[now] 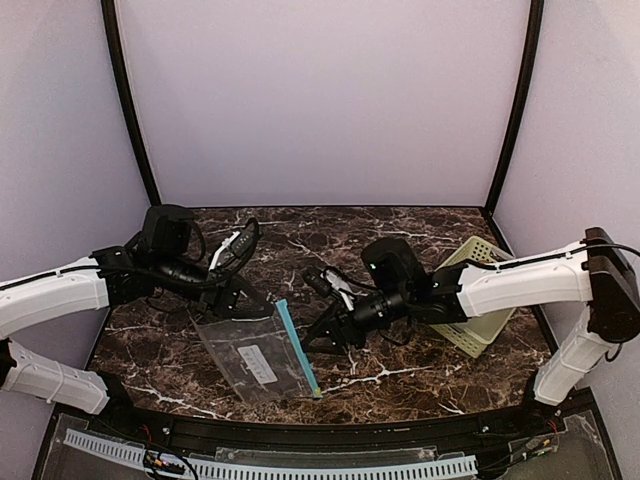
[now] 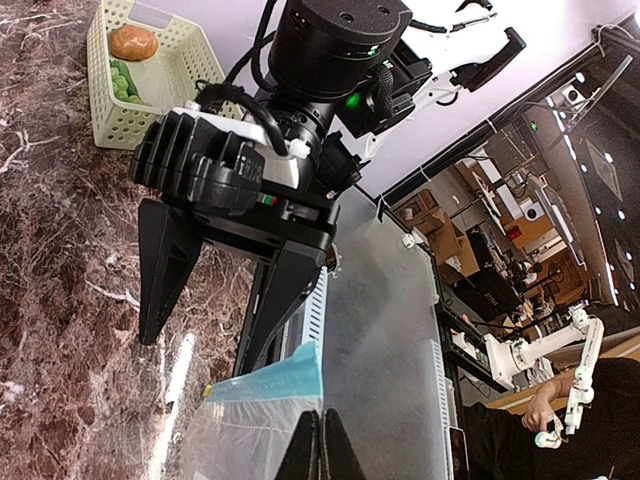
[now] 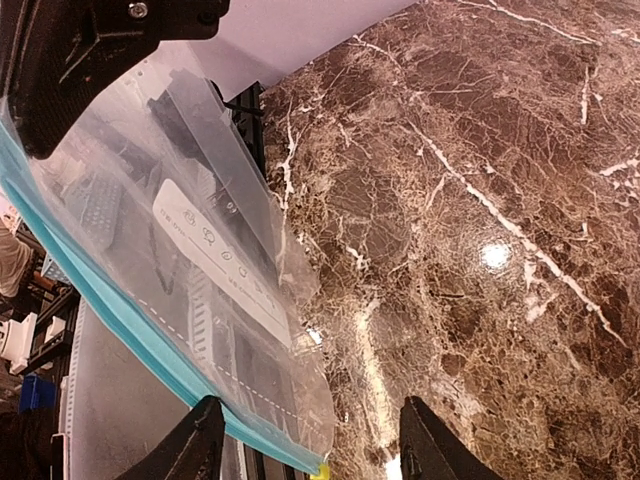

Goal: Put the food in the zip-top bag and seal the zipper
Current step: Pass from the left arm to the right

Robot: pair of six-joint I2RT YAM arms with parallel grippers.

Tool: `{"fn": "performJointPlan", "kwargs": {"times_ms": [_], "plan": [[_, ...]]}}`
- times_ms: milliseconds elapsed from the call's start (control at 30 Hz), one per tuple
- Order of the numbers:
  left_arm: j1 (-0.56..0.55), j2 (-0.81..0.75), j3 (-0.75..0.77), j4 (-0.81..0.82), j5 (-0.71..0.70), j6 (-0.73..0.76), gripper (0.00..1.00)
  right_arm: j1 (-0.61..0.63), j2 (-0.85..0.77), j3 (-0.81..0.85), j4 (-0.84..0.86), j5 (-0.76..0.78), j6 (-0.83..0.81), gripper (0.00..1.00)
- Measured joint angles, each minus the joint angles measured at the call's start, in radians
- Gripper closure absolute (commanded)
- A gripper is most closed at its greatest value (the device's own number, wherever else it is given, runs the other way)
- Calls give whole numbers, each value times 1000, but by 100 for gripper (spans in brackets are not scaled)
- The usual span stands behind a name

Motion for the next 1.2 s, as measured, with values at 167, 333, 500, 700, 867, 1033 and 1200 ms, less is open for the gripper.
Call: {"fn": "performJointPlan", "kwargs": {"times_ms": [167, 333, 500, 700, 867, 1033, 1200], "plan": [[0, 3, 0, 10, 3, 0, 99, 3, 9, 2, 5, -9, 1, 44], [0, 3, 0, 11, 3, 0, 99, 15, 19, 10, 21, -23, 5, 45], [0, 3, 0, 12, 3, 0, 99, 25, 21, 11, 50, -45, 17, 49], [0, 3, 0, 12, 3, 0, 99, 41, 24, 11, 87, -66, 39, 61], [0, 3, 0, 12, 2, 0, 99, 53, 37, 11, 116, -80, 60, 85], [0, 3, 0, 11, -6, 5, 99, 57, 40, 10, 140, -82, 82, 100], [0, 3, 0, -5, -42, 33, 88, 57, 27, 3, 137, -32, 99, 100]]}}
